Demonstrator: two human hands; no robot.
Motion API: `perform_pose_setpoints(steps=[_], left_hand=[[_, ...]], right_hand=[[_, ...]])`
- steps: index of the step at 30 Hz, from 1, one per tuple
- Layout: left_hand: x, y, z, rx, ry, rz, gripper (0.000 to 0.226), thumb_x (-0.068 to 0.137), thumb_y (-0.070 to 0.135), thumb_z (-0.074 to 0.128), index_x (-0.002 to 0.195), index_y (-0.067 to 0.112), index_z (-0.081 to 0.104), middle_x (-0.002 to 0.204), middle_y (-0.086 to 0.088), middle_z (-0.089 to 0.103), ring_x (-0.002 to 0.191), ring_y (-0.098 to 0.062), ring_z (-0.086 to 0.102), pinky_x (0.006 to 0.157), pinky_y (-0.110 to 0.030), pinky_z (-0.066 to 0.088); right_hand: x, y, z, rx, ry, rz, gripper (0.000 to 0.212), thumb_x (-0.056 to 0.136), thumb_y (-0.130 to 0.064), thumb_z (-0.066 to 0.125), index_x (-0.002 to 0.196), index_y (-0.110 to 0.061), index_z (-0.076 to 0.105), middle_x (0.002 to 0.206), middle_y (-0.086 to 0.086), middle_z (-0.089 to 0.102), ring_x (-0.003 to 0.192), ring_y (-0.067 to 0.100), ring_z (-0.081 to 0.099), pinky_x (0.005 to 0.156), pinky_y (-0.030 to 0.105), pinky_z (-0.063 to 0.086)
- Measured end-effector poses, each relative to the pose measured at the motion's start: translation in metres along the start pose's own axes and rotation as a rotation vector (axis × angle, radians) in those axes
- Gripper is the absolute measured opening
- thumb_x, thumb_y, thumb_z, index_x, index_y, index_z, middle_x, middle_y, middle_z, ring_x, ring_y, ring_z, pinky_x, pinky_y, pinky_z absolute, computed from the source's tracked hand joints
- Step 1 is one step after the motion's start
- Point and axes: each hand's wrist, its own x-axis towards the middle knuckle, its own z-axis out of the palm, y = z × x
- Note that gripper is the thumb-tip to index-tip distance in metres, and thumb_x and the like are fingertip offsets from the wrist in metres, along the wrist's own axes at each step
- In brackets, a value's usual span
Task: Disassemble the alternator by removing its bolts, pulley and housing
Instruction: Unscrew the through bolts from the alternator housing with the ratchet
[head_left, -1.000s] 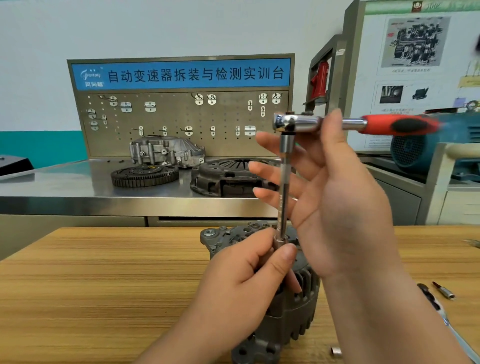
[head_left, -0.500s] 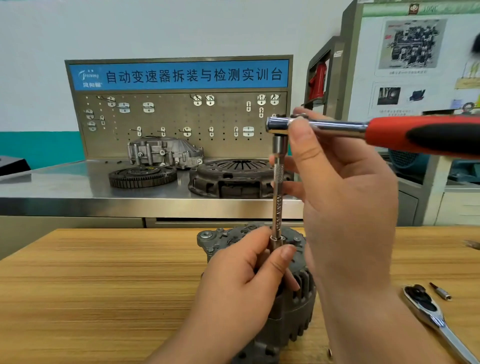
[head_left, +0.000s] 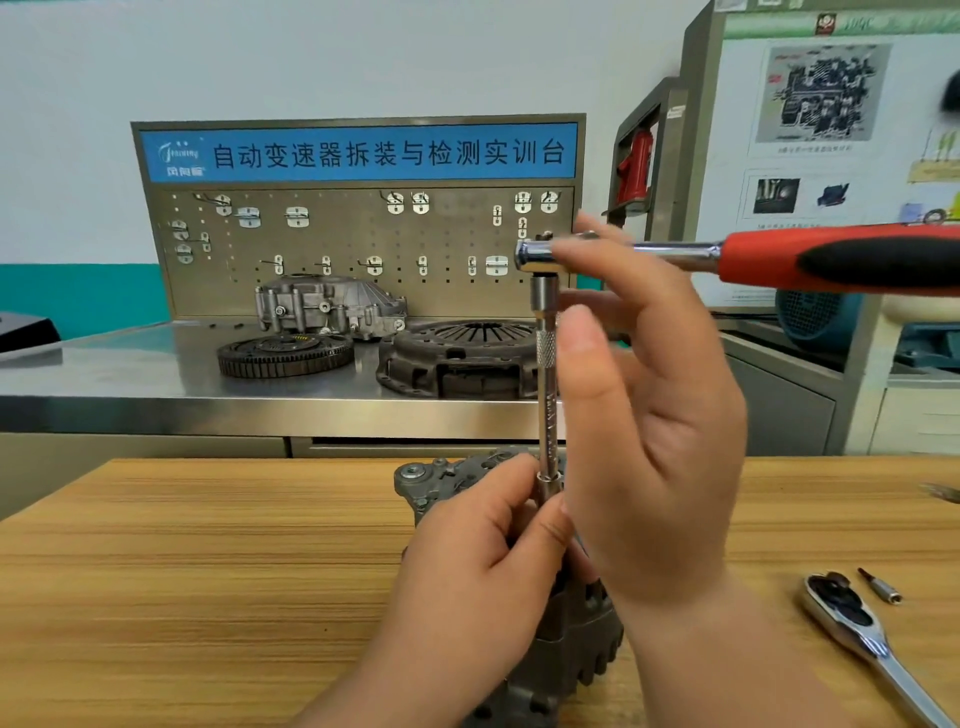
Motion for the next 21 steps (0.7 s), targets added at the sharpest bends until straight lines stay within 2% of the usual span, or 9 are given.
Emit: perform_pose_setpoints(steps=[3,7,10,12,14,15,16,18,21], left_hand=[[0.000,0.001,-0.001,-0.009,-0.023,0.011,0.023,0.076,0.048,0.048,0.087,0.031,0.060,0.070,0.017,0.070,0.065,-0.005,0.063,0.066,-0.040,0.053],[-0.001,-0.001,-0.002,-0.072,-0.077,0.034,0.043,0.078,0.061,0.044,0.100,0.028,0.062,0.086,0.014,0.073,0.081,-0.013,0.067,0.077,-0.048,0.054],[-0.001,-0.002,-0.003,-0.084,-0.108,0.062,0.036,0.083,0.059,0.040,0.109,0.042,0.058,0.094,0.015,0.073,0.090,-0.014,0.067,0.081,-0.040,0.052],[-0.001,-0.002,-0.004,-0.072,-0.118,0.070,0.036,0.084,0.058,0.040,0.107,0.039,0.059,0.093,0.015,0.073,0.089,-0.015,0.066,0.079,-0.038,0.052],[-0.001,-0.003,-0.003,-0.043,-0.105,0.058,0.027,0.084,0.054,0.044,0.097,0.039,0.061,0.085,0.017,0.072,0.081,-0.009,0.067,0.073,-0.035,0.054],[0.000,-0.002,-0.003,-0.029,-0.089,0.045,0.018,0.084,0.047,0.046,0.088,0.044,0.063,0.078,0.019,0.071,0.074,-0.003,0.065,0.067,-0.029,0.055],[0.000,-0.001,-0.003,-0.016,-0.068,0.036,0.020,0.083,0.041,0.046,0.078,0.049,0.063,0.070,0.021,0.069,0.067,0.003,0.062,0.061,-0.019,0.051],[-0.001,0.002,-0.003,-0.010,-0.044,0.020,0.032,0.087,0.036,0.045,0.065,0.054,0.060,0.060,0.023,0.064,0.058,0.009,0.057,0.053,-0.008,0.042],[0.001,0.006,-0.003,-0.019,-0.055,-0.008,0.030,0.080,0.035,0.044,0.063,0.053,0.060,0.057,0.022,0.063,0.057,0.010,0.056,0.050,-0.006,0.040]], right_hand=[[0.001,-0.002,0.000,0.088,-0.077,0.078,0.036,0.092,-0.021,0.045,0.128,-0.024,0.048,0.132,-0.003,0.055,0.116,0.017,0.056,0.085,0.019,0.046],[0.011,-0.012,-0.003,0.443,-0.108,0.365,0.039,0.092,-0.027,0.049,0.128,-0.041,0.047,0.129,-0.007,0.060,0.092,0.017,0.067,0.071,0.031,0.053],[0.018,-0.016,-0.008,0.654,-0.128,0.535,0.041,0.089,-0.033,0.042,0.128,-0.043,0.048,0.125,-0.003,0.065,0.085,0.026,0.072,0.060,0.028,0.053],[0.020,-0.016,-0.008,0.648,-0.151,0.565,0.043,0.089,-0.035,0.042,0.130,-0.044,0.046,0.125,-0.006,0.064,0.085,0.026,0.072,0.057,0.028,0.054],[0.018,-0.016,-0.005,0.471,-0.172,0.513,0.046,0.089,-0.034,0.046,0.133,-0.046,0.043,0.123,-0.013,0.063,0.088,0.028,0.070,0.056,0.034,0.055],[0.015,-0.016,-0.002,0.326,-0.197,0.421,0.050,0.090,-0.034,0.048,0.138,-0.044,0.039,0.128,-0.014,0.058,0.096,0.026,0.067,0.064,0.039,0.057],[0.011,-0.015,0.001,0.186,-0.222,0.312,0.055,0.092,-0.034,0.048,0.145,-0.039,0.032,0.139,-0.019,0.051,0.112,0.020,0.062,0.080,0.040,0.055],[0.004,-0.011,0.003,0.008,-0.249,0.159,0.059,0.095,-0.031,0.045,0.150,-0.030,0.024,0.159,-0.009,0.024,0.136,0.003,0.038,0.103,0.036,0.044],[0.002,-0.007,0.002,0.007,-0.259,0.103,0.057,0.093,-0.025,0.042,0.149,-0.023,0.029,0.162,-0.004,0.014,0.142,-0.003,0.025,0.105,0.039,0.043]])
